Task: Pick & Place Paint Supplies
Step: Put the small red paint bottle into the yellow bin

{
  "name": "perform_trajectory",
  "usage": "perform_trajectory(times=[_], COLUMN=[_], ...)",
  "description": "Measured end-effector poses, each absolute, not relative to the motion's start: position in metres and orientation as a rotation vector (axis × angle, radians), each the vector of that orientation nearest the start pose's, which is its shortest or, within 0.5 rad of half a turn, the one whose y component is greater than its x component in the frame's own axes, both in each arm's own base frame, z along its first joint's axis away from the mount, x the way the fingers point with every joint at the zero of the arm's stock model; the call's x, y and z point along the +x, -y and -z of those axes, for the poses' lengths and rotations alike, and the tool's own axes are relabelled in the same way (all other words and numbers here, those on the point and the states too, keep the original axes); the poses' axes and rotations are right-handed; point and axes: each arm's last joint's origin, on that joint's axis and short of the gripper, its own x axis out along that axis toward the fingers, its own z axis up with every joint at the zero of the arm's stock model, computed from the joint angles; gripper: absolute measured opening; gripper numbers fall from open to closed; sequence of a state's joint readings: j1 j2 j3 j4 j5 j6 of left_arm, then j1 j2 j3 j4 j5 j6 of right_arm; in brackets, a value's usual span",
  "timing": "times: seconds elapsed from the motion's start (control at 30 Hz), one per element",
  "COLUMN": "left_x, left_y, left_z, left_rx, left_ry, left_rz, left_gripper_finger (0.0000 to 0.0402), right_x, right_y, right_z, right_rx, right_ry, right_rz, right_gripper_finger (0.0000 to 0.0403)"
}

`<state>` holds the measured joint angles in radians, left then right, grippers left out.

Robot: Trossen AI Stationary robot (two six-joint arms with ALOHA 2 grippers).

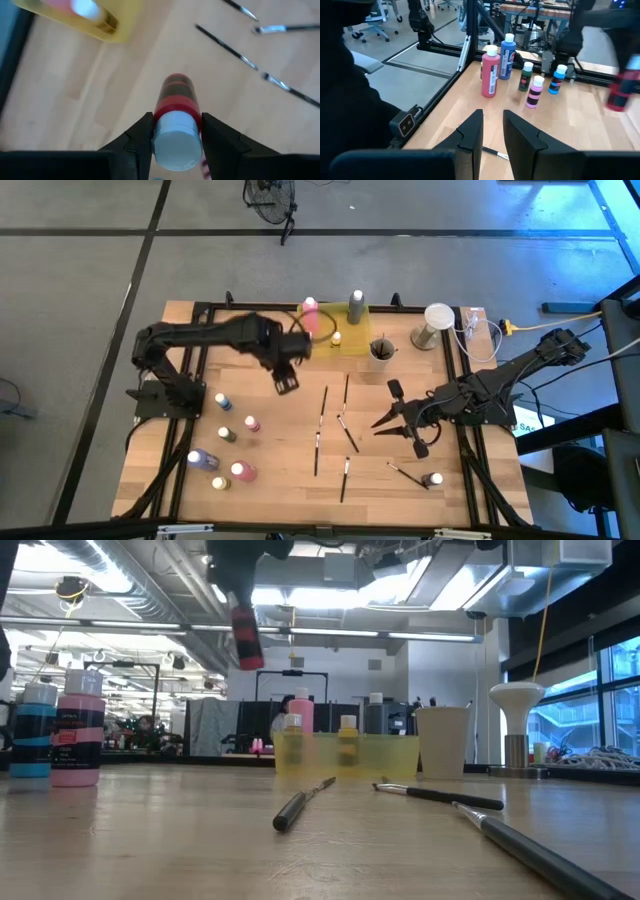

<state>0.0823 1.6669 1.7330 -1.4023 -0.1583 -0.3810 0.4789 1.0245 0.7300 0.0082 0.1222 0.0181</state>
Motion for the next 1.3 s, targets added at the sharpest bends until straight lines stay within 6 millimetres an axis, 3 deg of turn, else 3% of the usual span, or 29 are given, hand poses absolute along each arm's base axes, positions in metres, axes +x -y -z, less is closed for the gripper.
perform_trajectory(times=[0.27, 0.43, 0.6, 0.97, 1.3], left_x=[0.308, 0.319, 0.329, 0.352, 0.364], left_y=[-0.092, -0.124, -0.153, -0.171, -0.196], left_z=[-0.355, -0.339, -0.328, -0.355, -0.323], left_rx=[-0.277, -0.312, -0.311, -0.21, -0.21], left_ry=[-1.171, -1.158, -1.259, -1.266, -1.344], left_rz=[-0.521, -0.49, -0.54, -0.544, -0.594], left_gripper_finger=[0.0133, 0.0133, 0.0133, 0.0133, 0.0133], right_x=[0.21, 0.213, 0.213, 0.213, 0.212], right_y=[-0.105, -0.107, -0.107, -0.107, -0.106], right_z=[-0.282, -0.28, -0.279, -0.278, -0.275], right_rx=[-0.072, -0.072, -0.074, -0.109, -0.119], right_ry=[-0.294, -0.296, -0.299, -0.303, -0.334], right_rz=[-0.354, -0.354, -0.354, -0.358, -0.357], right_gripper_finger=[0.0078, 0.0078, 0.0078, 0.0078, 0.0078])
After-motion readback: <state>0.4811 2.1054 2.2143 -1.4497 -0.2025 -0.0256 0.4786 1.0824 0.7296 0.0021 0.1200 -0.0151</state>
